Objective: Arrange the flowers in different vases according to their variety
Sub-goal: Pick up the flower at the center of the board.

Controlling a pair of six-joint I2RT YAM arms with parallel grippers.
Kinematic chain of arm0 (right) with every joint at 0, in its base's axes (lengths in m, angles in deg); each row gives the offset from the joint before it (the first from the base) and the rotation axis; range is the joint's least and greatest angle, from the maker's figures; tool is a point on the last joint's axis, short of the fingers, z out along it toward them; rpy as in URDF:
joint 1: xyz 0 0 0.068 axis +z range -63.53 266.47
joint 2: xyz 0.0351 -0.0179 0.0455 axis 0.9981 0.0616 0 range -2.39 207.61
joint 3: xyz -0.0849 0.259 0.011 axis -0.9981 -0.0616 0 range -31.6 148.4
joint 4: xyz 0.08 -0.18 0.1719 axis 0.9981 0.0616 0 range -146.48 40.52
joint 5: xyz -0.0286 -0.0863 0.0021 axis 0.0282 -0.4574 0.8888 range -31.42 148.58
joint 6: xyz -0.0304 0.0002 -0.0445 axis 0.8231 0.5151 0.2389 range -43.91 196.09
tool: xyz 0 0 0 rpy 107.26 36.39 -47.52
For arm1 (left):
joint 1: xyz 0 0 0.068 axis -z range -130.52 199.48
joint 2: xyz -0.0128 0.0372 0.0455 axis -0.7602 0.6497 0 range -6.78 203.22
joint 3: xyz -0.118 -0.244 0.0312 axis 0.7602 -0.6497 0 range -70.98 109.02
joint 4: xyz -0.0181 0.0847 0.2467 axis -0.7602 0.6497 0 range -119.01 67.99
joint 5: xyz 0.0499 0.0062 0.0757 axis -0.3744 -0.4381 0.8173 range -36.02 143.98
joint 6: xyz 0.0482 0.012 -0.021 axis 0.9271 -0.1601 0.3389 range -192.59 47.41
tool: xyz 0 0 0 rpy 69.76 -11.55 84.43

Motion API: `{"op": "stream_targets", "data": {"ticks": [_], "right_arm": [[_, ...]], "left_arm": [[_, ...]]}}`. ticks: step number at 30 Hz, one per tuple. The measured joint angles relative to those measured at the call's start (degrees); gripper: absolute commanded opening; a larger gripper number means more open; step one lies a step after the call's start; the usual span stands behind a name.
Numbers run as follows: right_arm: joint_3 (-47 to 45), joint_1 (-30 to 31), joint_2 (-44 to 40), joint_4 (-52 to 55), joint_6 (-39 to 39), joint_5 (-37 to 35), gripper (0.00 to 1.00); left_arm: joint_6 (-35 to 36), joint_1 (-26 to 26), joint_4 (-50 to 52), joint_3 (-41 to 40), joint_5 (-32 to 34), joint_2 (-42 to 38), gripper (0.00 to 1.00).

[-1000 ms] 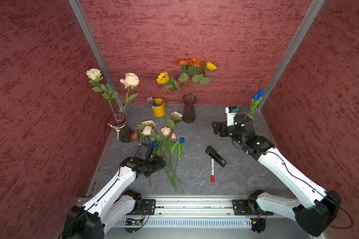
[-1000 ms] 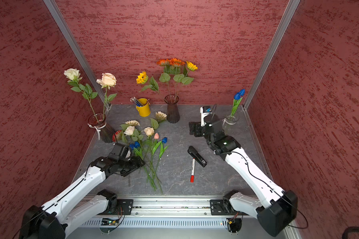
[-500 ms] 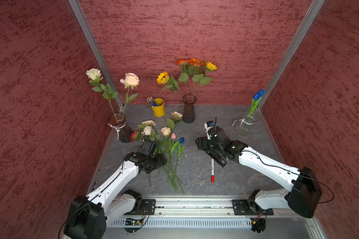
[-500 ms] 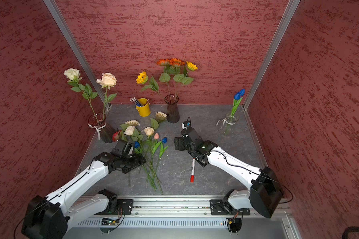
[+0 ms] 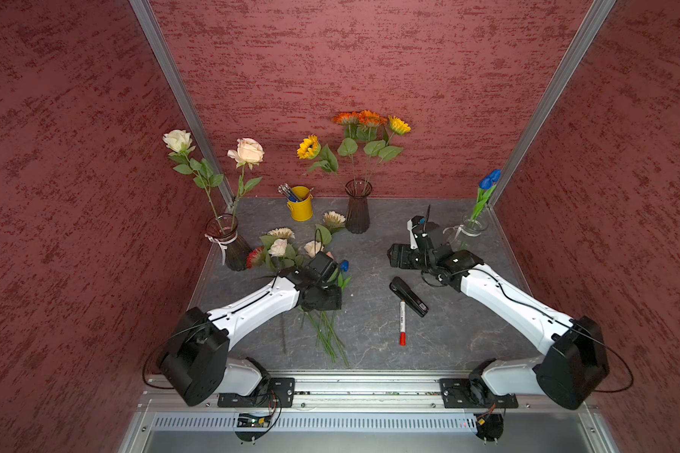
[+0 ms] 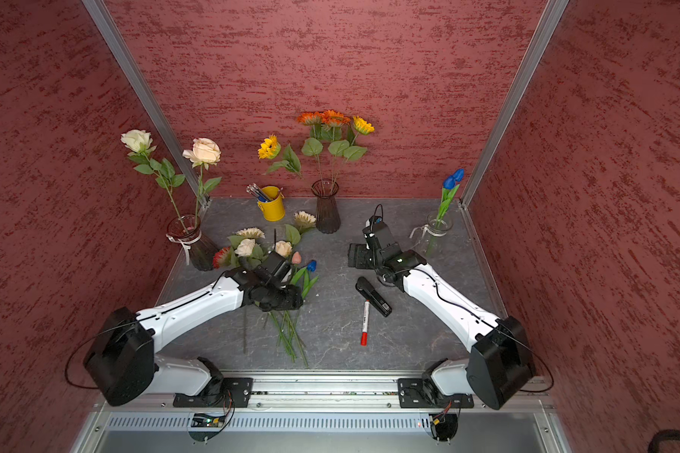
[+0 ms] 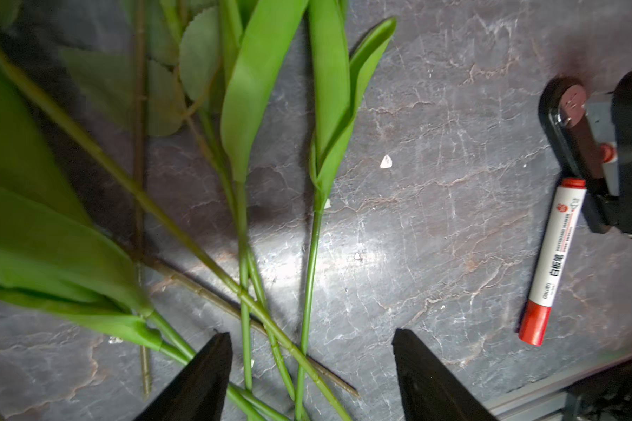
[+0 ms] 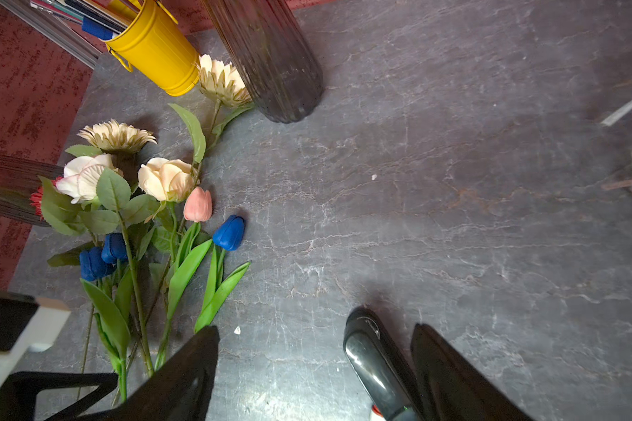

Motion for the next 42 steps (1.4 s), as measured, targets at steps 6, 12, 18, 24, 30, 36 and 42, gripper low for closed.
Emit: {"op": "stream_targets", "data": {"ticks": [6, 12, 18, 24, 30, 36, 42], "right_arm": [[-1.7, -3.9, -7.5, 1.7, 0.0, 0.4, 0.87], [-2.8, -5.4, -9.6, 2.2, 0.0, 1.1, 0.86], [-4.4, -5.5, -9.6, 2.6, -0.1, 2.0, 0.84], [-5.3, -5.5, -10.1, 2.6, -0.1, 2.3, 0.84], [-5.9, -5.5, -10.6, 2.6, -0.1, 2.4, 0.83], [-5.9, -5.5, -10.8, 2.7, -0.3, 2.4, 0.83], [-5.9, -5.5, -11.0, 2.7, -0.5, 2.4, 0.83]], "left_arm": [[1.3, 2.0, 0.0, 2.1, 2.6, 3.8, 0.59], [1.3, 2.0, -0.6, 2.1, 3.1, 7.4, 0.56], [1.3, 2.4, -1.7, 2.5, 2.9, 11.0, 0.51], [1.4, 2.8, -2.2, 4.5, 2.2, 15.0, 0.43], [1.3, 3.0, -2.2, 4.9, 2.3, 15.9, 0.39], [1.2, 3.0, -1.9, 5.8, 2.2, 16.8, 0.34], [0.3, 3.0, -2.8, 5.1, 1.7, 17.0, 0.25]]}}
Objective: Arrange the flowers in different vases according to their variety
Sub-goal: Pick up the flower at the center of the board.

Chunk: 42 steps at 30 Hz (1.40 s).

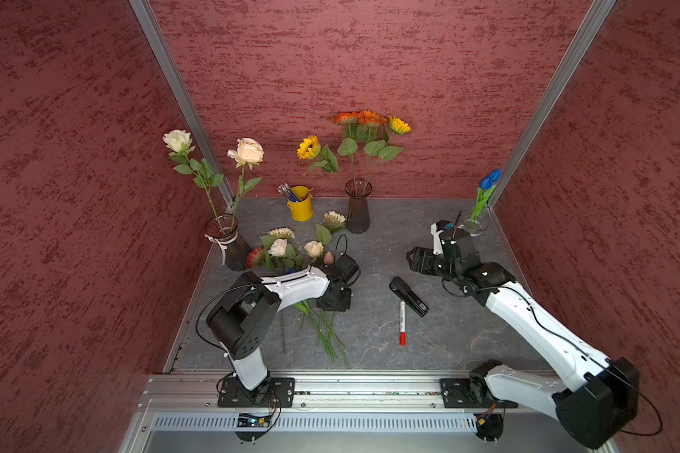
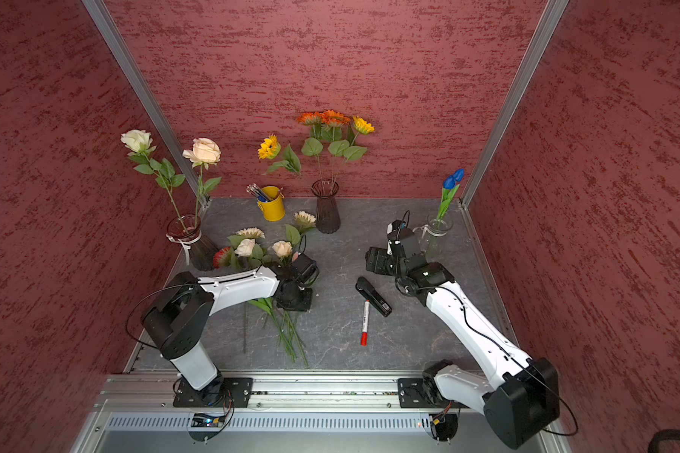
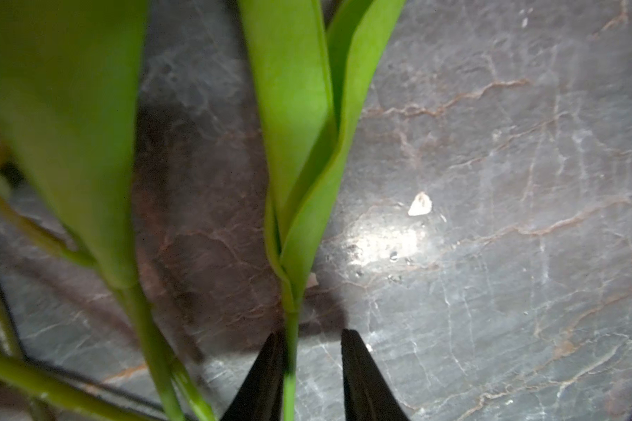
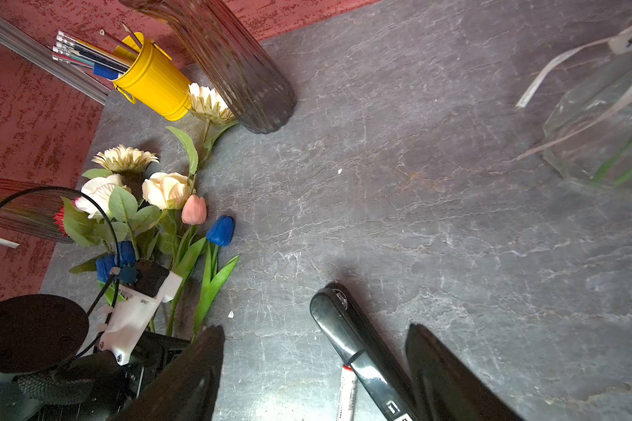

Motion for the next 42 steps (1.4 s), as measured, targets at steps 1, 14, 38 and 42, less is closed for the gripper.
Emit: {"op": "stream_targets", "data": {"ticks": [1, 14, 38, 42], "right_arm": [[0.0, 0.0, 0.0, 0.0, 0.0, 0.0, 0.83], [-1.4, 0.0, -0.8, -0.3, -0.6, 1.0, 0.81], [-7.3, 3.2, 0.1, -15.7, -5.5, 21.5, 0.65], [-8.0, 4.0, 0.1, -19.5, -6.2, 24.7, 0.56]], "left_arm": [[-0.2, 0.0, -0.3, -0.3, -0.1, -0.2, 0.23], [-0.4, 0.0, 0.2, 0.6, -1.2, -4.0, 0.03], [0.5, -0.6, -2.5, 13.2, -12.6, -15.4, 0.02], [0.2, -1.0, -4.3, 13.8, -15.0, -14.5, 0.02]]}}
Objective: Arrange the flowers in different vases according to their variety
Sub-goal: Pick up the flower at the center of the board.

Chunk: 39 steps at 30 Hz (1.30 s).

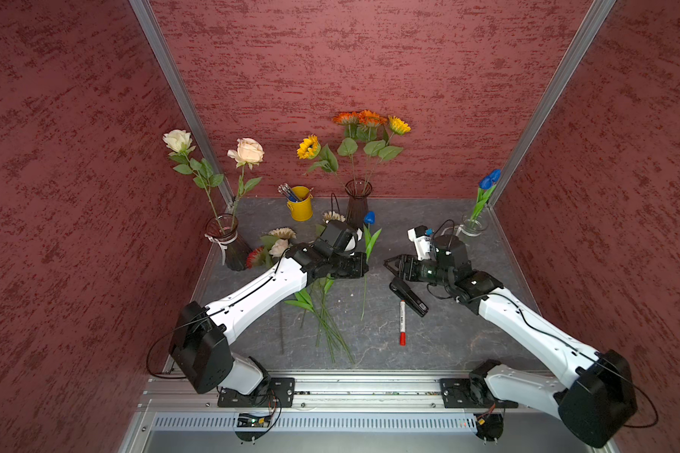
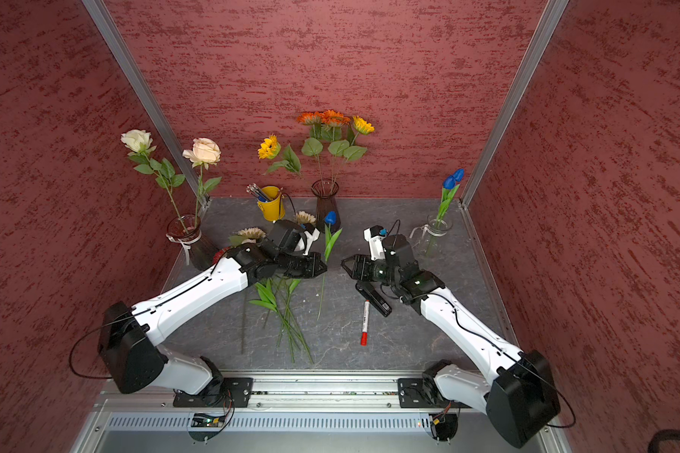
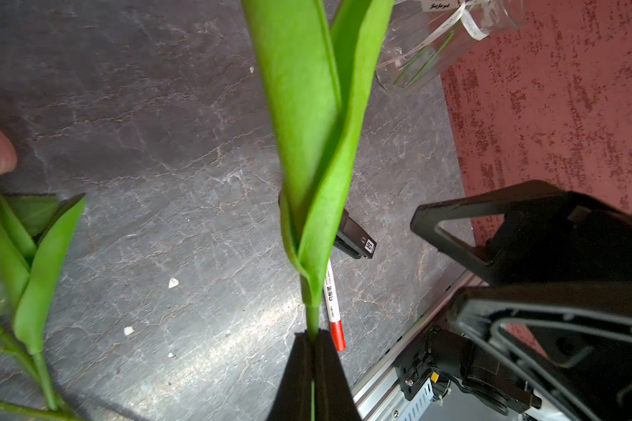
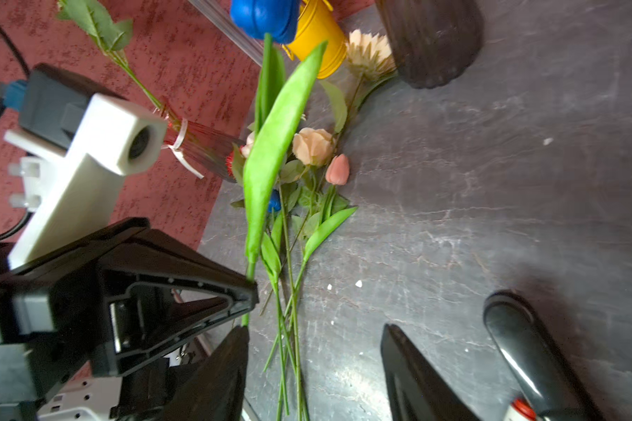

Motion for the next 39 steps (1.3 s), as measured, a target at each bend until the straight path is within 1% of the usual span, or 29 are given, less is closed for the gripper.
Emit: {"op": "stream_targets", "data": {"ticks": [2, 6, 16, 21, 24, 26, 27, 28, 29, 30, 31, 32, 33, 34, 35, 36, 37, 39], "right_arm": [[-0.7, 0.3, 0.0, -1.2, -0.4, 1.0, 0.52], [-2.8, 1.3, 0.0, -3.0, -1.3, 2.4, 0.47], [-3.8, 4.5, 1.8, -7.2, -3.5, 4.0, 0.43], [-3.8, 5.2, 4.1, -8.9, -4.3, 4.3, 0.39], [-3.8, 5.4, 6.0, -9.4, -4.4, 4.3, 0.33], [-3.8, 5.4, 6.7, -9.7, -4.5, 4.3, 0.26], [-3.7, 5.4, 6.9, -9.8, -4.7, 4.3, 0.22], [-3.6, 5.4, 7.0, -10.1, -4.7, 4.4, 0.15], [-3.5, 5.5, 7.1, -10.4, -4.7, 4.5, 0.05], [-3.4, 5.5, 7.3, -10.6, -5.1, 4.6, 0.00], [-3.3, 5.5, 7.5, -11.0, -5.3, 4.7, 0.00], [-3.3, 5.5, 7.7, -11.2, -5.4, 4.8, 0.00], [-3.3, 5.5, 7.9, -11.5, -5.6, 4.8, 0.00], [-3.3, 5.5, 8.0, -11.7, -5.7, 4.7, 0.00], [-3.3, 5.5, 8.0, -11.7, -5.8, 4.7, 0.00], [-3.3, 5.5, 8.0, -11.7, -5.9, 4.7, 0.00], [-3.2, 5.5, 8.0, -11.6, -5.8, 4.4, 0.00], [-2.6, 5.5, 8.0, -9.9, -5.5, 3.2, 0.00]], "left_arm": [[-0.2, -0.1, -0.8, 0.2, -0.8, 0.4, 0.02], [-0.7, -0.4, -2.2, 1.0, -2.2, 1.7, 0.02], [-0.8, -0.7, -3.8, 2.5, -3.6, 4.2, 0.02], [-0.8, -0.7, -4.5, 2.6, -4.2, 4.3, 0.02], [-0.8, -0.7, -4.8, 2.6, -4.4, 4.3, 0.02], [-0.8, -0.7, -4.8, 2.6, -4.5, 4.3, 0.04], [-0.8, -0.7, -4.8, 2.6, -4.5, 4.3, 0.08], [-0.7, -0.7, -4.8, 2.6, -4.5, 4.3, 0.21], [-0.7, -0.7, -4.8, 2.6, -4.6, 4.3, 0.35], [-0.9, -0.7, -4.8, 2.6, -4.6, 4.3, 0.46], [-1.0, -0.7, -4.9, 2.6, -4.7, 4.3, 0.60], [-1.0, -0.7, -5.0, 2.6, -4.7, 4.3, 0.68], [-1.2, -0.7, -5.0, 2.5, -4.7, 4.3, 0.72], [-1.2, -0.7, -5.2, 2.4, -4.6, 4.2, 0.79], [-1.2, -0.8, -5.4, 2.1, -4.6, 4.2, 0.89], [-1.5, -1.1, -5.8, 1.6, -4.4, 4.0, 0.93], [-1.6, -1.5, -6.0, 1.0, -4.3, 3.7, 0.97], [-2.1, -2.7, -6.3, -0.8, -4.1, 2.6, 0.99]]}}
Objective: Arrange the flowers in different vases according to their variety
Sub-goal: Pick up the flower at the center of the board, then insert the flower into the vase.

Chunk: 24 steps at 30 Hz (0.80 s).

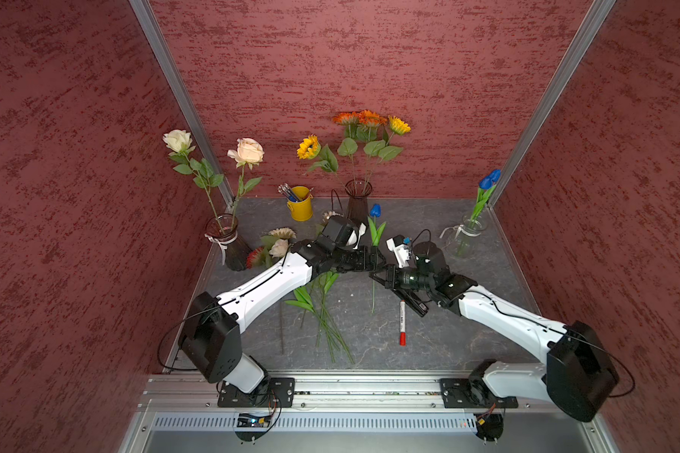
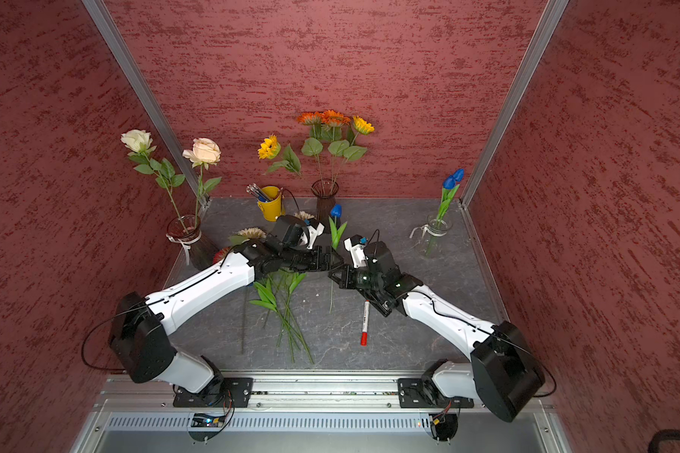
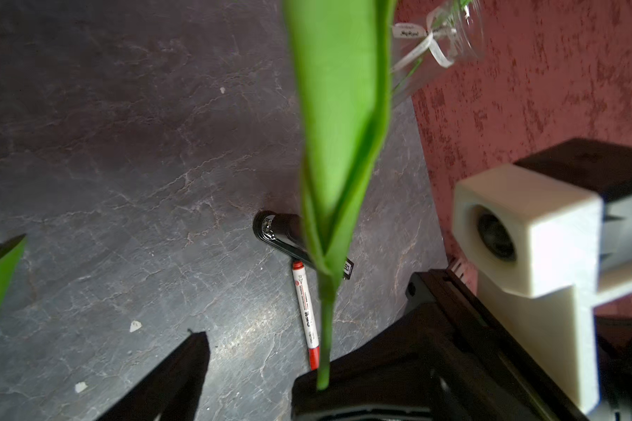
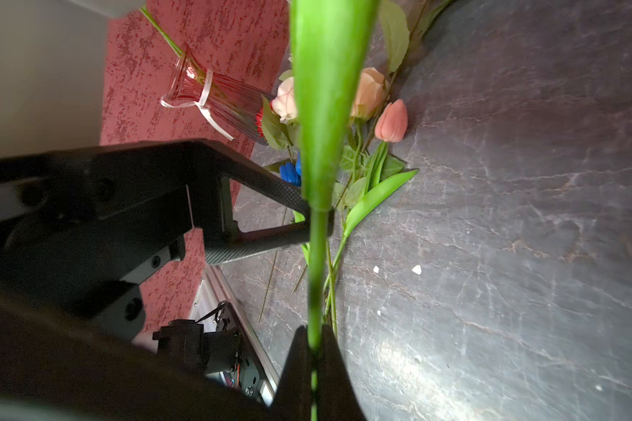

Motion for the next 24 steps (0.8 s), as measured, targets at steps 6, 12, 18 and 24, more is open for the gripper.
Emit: {"op": "stream_targets", "data": {"ticks": [6, 12, 18, 24], "right_arm": [[3.3, 0.0, -0.3, 7.3, 3.2, -4.8, 0.00], [6.1, -0.9, -5.9, 17.9, 7.9, -12.3, 0.00], [13.4, -7.0, -12.5, 29.1, 15.3, -21.8, 0.00], [14.7, -17.5, -18.2, 32.7, 22.3, -29.3, 0.00]], "left_arm": [[0.7, -4.3, 0.4, -3.8, 1.4, -6.8, 1.00], [3.1, -7.9, 1.4, -4.4, 1.4, -11.5, 1.00], [4.0, -8.9, 3.4, -8.3, 2.8, -15.2, 1.00], [2.8, -9.2, 4.3, -15.7, 3.2, -21.7, 1.00]]}}
